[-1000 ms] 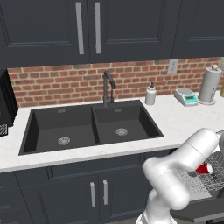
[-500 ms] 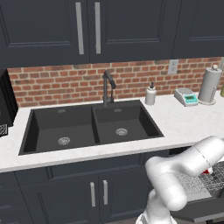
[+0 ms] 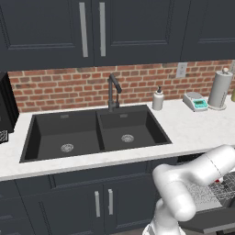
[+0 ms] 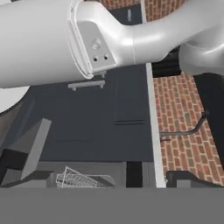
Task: Pick up the cup and bowl from the counter, place them in the dishwasher, and close the dishwasher door.
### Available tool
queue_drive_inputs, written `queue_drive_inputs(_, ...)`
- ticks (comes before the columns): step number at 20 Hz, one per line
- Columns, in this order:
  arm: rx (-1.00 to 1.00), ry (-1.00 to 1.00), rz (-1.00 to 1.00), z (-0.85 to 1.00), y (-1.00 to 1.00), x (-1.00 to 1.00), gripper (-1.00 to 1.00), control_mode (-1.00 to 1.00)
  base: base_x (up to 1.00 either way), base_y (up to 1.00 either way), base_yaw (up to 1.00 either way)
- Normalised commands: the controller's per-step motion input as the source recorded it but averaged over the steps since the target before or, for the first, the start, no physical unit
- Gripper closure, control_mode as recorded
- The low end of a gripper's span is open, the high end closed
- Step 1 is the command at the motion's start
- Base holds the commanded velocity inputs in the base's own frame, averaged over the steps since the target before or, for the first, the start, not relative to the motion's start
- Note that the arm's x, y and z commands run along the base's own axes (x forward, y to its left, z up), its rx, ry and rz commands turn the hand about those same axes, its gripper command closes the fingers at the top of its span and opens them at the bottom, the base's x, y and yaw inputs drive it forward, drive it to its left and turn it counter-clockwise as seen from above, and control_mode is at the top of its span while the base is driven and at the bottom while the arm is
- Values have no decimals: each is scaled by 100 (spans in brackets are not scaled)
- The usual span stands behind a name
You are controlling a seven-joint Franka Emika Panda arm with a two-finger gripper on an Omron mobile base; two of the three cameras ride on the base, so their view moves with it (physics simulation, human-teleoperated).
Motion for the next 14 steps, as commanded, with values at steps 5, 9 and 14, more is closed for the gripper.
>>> queue_drive_inputs(5, 7, -1, -7, -29, 0, 37, -100, -100, 0, 0, 0)
queue_drive_inputs(9, 11, 0, -5, -41, 0, 7, -100, -100, 0, 0, 0)
queue_drive_inputs(14, 5, -7, -7, -51, 0, 0, -100, -100, 0, 0, 0)
